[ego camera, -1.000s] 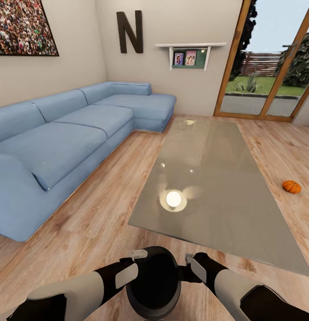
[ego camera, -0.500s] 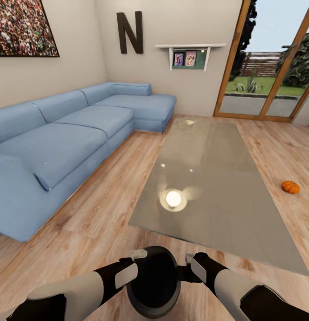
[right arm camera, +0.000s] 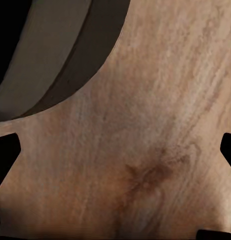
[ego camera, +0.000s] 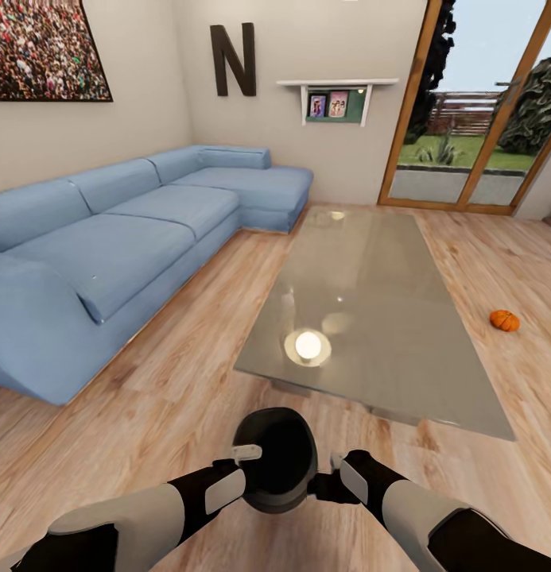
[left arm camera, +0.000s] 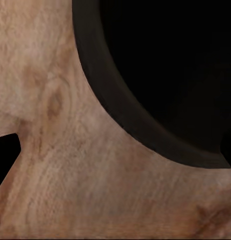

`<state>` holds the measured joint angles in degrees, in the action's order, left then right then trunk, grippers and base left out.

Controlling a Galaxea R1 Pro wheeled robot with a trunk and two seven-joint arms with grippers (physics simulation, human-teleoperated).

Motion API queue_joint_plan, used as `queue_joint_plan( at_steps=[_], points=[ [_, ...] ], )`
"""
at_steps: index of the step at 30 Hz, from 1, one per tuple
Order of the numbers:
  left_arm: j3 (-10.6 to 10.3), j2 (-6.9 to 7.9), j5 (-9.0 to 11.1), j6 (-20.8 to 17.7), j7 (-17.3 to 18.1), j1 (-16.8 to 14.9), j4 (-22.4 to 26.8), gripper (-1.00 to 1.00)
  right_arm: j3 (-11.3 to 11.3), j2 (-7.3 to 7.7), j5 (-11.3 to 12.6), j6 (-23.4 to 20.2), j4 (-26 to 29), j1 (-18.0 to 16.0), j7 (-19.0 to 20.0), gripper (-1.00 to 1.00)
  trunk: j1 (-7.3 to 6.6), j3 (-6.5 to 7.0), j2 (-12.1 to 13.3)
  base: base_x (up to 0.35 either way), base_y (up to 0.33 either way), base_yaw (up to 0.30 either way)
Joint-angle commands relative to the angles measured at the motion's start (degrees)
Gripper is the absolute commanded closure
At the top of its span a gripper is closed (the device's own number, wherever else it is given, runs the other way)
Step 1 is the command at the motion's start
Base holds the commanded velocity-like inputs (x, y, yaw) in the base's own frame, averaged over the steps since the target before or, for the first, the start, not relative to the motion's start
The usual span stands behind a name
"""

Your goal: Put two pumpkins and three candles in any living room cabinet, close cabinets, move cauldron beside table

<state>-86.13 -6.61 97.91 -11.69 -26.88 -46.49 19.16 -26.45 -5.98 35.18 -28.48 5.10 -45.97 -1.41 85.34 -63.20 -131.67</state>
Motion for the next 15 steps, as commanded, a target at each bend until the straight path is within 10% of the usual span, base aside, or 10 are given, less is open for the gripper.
queue_joint_plan(
  at_steps=[1, 15],
  points=[
    [0.00, -0.02, 0.00, 0.00, -0.01, 0.00, 0.00, -1.00, 0.00, 0.00, 0.00, 0.00, 0.00, 0.00, 0.00, -1.00, 0.00, 0.00, 0.00, -0.267, 0.000, 0.000],
    [0.09, -0.02, 0.00, 0.03, 0.07, 0.00, 0.00, -1.00, 0.00, -0.02, 0.01, 0.04, 0.00, 0.00, 0.00, -1.00, 0.00, 0.00, 0.00, -0.269, 0.000, 0.000]
  ],
)
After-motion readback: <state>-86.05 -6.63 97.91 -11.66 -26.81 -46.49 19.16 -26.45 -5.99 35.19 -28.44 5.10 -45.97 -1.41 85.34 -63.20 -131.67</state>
